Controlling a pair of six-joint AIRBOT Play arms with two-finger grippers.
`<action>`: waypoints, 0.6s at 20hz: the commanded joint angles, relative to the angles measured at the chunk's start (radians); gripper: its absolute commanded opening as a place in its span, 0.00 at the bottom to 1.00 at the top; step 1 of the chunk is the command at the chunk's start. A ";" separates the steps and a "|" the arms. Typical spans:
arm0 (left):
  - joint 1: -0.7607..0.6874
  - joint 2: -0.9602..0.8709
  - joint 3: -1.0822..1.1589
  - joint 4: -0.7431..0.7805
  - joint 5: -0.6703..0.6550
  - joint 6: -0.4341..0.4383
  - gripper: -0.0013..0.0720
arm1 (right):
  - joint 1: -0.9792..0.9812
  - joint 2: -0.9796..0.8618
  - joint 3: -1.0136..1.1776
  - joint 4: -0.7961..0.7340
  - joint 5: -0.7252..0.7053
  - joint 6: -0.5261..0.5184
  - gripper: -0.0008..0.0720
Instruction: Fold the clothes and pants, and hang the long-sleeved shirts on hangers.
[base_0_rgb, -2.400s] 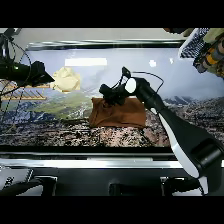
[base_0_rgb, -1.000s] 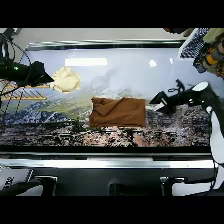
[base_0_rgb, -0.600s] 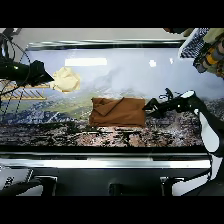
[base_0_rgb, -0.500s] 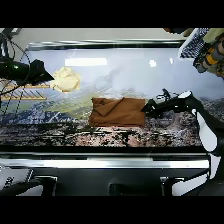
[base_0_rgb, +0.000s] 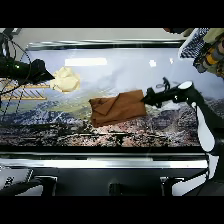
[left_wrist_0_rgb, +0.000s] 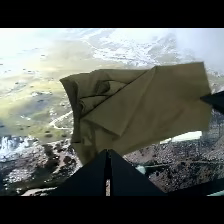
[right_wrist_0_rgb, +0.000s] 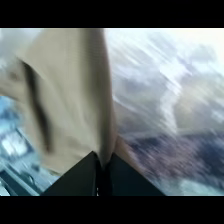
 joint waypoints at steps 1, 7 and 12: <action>0.001 -0.001 0.000 0.000 0.002 -0.001 0.04 | 0.001 0.000 0.206 -0.074 -0.014 0.180 0.05; 0.001 -0.003 0.000 0.001 0.002 -0.001 0.04 | -0.129 0.000 0.408 -0.107 -0.129 0.414 0.05; 0.001 -0.010 0.000 0.001 0.002 0.000 0.04 | -0.279 0.000 0.510 -0.108 -0.201 0.527 0.05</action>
